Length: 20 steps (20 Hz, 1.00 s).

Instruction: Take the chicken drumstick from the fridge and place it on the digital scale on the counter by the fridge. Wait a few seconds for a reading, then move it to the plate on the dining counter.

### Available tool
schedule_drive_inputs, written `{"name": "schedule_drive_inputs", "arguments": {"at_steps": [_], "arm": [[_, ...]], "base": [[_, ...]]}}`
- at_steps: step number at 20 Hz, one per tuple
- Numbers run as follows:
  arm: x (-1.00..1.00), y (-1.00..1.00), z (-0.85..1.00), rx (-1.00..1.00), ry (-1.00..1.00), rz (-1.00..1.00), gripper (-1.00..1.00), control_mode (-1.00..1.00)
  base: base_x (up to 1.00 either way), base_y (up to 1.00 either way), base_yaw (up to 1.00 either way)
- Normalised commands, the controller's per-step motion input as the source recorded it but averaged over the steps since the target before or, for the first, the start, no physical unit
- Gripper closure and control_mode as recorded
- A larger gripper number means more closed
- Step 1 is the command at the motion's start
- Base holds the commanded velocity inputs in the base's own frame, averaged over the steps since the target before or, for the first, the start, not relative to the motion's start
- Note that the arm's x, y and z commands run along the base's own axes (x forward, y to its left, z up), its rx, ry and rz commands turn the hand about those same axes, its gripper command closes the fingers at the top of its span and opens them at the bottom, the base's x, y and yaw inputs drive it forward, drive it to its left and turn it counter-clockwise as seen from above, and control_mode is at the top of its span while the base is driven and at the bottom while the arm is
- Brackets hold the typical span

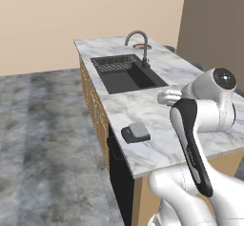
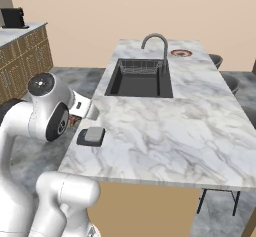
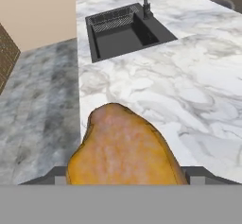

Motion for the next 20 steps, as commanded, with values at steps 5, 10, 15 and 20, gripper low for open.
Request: {"name": "schedule_drive_inputs", "arguments": {"at_steps": [5, 10, 15, 20], "arm": [[0.00, 0.00, 0.00, 0.00, 0.00, 0.00, 1.00, 1.00], [0.00, 0.00, 0.00, 0.00, 0.00, 0.00, 1.00, 1.00], [0.00, 0.00, 0.00, 0.00, 0.00, 0.00, 1.00, 1.00], [0.00, 0.00, 0.00, 0.00, 0.00, 0.00, 1.00, 1.00]], "base": [[-0.22, -0.37, -0.08], [-0.35, -1.00, -0.14], [-0.09, -1.00, -0.10], [0.04, -1.00, -0.02]]}}
